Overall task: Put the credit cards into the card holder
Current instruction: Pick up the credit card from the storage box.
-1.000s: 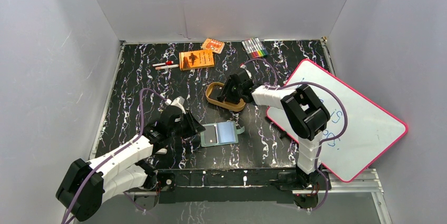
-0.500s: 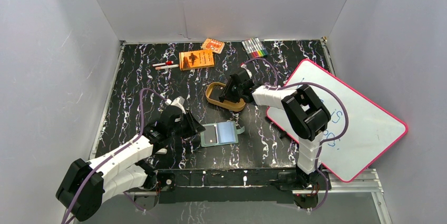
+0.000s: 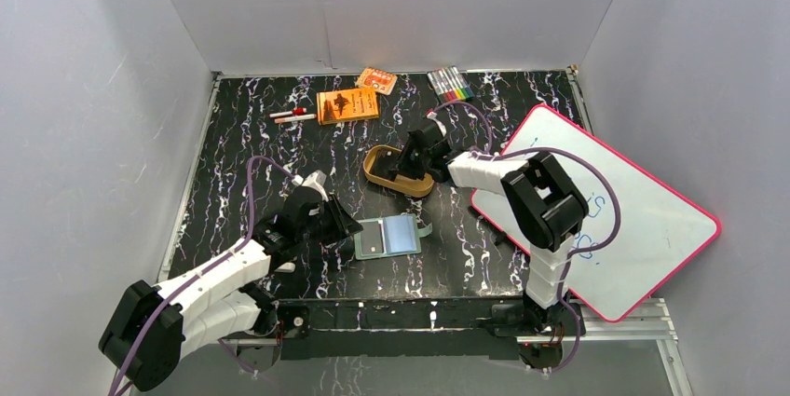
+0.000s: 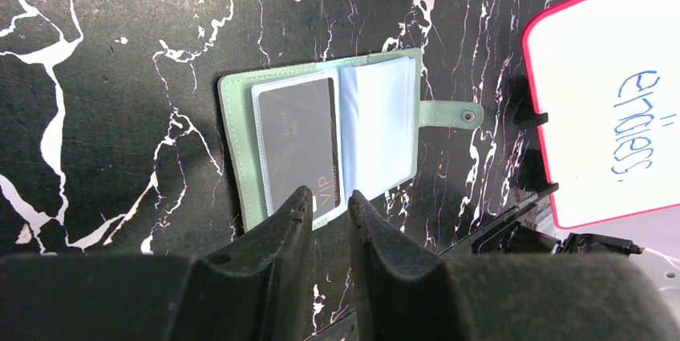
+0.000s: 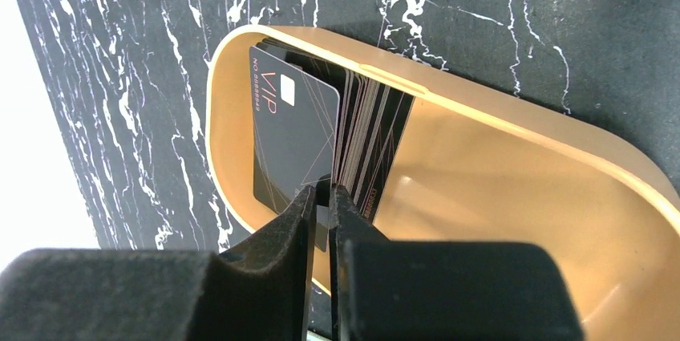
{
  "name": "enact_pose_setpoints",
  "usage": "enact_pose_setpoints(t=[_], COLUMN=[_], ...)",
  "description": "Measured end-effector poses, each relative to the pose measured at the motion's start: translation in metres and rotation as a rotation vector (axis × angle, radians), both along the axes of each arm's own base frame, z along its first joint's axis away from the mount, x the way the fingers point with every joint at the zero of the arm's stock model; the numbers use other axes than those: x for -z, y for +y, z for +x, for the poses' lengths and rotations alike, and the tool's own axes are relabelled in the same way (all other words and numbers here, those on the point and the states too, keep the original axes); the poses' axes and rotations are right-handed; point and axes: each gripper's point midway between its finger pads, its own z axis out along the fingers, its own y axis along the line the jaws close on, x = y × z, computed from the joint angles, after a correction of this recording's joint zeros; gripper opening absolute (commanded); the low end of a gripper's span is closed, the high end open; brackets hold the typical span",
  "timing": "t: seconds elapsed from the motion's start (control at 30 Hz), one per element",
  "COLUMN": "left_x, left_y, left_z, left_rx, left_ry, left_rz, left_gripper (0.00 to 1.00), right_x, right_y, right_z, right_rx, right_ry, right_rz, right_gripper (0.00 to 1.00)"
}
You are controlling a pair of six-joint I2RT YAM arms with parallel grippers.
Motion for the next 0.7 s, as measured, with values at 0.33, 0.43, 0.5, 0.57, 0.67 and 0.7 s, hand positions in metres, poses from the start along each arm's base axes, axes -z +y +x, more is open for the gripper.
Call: enact_pose_setpoints(t=[0.33, 0.43, 0.5, 0.57, 0.67, 0.7], left_x=[0.0, 0.0, 0.0, 0.0, -0.001, -0.001], left_y=[0.0, 0.0, 0.0, 0.0, 0.001, 0.001], left_z=[0.0, 0.0, 0.0, 0.0, 0.0, 0.0], left_rx=[-0.001, -0.001, -0.002, -0.003, -0.007, -0.008], left_ry=[0.0, 0.001, 0.002, 0.001, -0.002, -0.003], left_rz=[0.0, -0.001, -0.001, -0.001, 0.0, 0.001], left_gripper=[0.21, 0.21, 0.21, 0.21, 0.21, 0.21], right_x=[-0.019, -0.026, -0.028, -0.031, -0.038, -0.042], right_y=[-0.005, -0.004, -0.005, -0.006, -0.007, -0.008], right_z=[-0.007, -0.006, -0.007, -0.008, -0.009, -0.01], right_rx=[0.0, 0.002, 0.002, 0.002, 0.003, 0.003], right_ry=[-0.031, -0.046, -0.052, -0.055, -0.066, -0.07], right_rz=[0.027, 0.041, 0.046, 0.048, 0.057, 0.061], right_gripper=[0.0, 0.0, 0.0, 0.0, 0.0, 0.0])
